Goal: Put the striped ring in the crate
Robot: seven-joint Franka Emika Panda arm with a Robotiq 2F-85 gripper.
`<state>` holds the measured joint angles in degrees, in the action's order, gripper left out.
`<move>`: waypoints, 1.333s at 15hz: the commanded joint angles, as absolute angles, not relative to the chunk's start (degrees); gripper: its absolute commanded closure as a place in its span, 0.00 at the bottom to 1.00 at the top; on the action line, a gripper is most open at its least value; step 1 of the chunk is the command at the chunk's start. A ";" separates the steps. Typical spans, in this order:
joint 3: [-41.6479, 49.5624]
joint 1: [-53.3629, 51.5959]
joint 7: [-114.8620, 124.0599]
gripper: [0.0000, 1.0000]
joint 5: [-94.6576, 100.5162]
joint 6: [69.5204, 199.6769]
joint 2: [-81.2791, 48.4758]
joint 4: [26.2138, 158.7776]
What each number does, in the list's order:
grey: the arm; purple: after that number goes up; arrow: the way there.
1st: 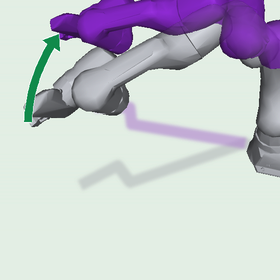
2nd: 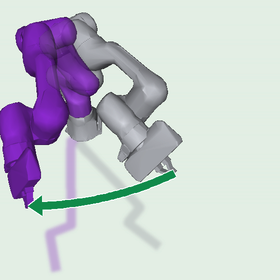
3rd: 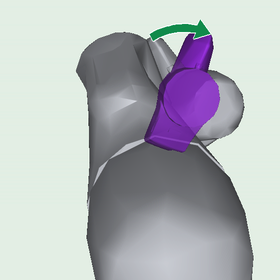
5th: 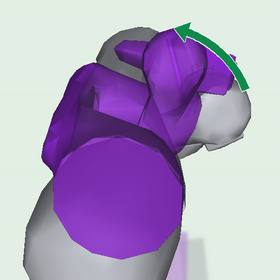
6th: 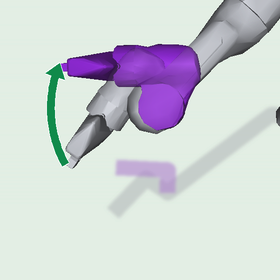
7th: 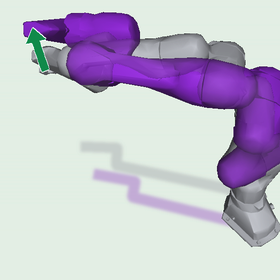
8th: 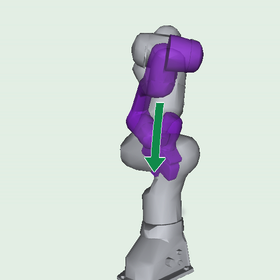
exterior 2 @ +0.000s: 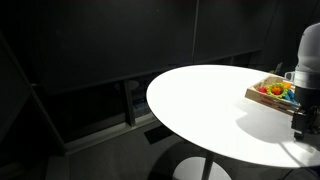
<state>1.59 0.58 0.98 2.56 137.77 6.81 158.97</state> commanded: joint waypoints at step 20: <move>1.87 1.89 1.48 0.95 1.85 135.89 17.29 155.71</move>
<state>1.71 1.25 1.03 2.54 137.70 14.56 157.42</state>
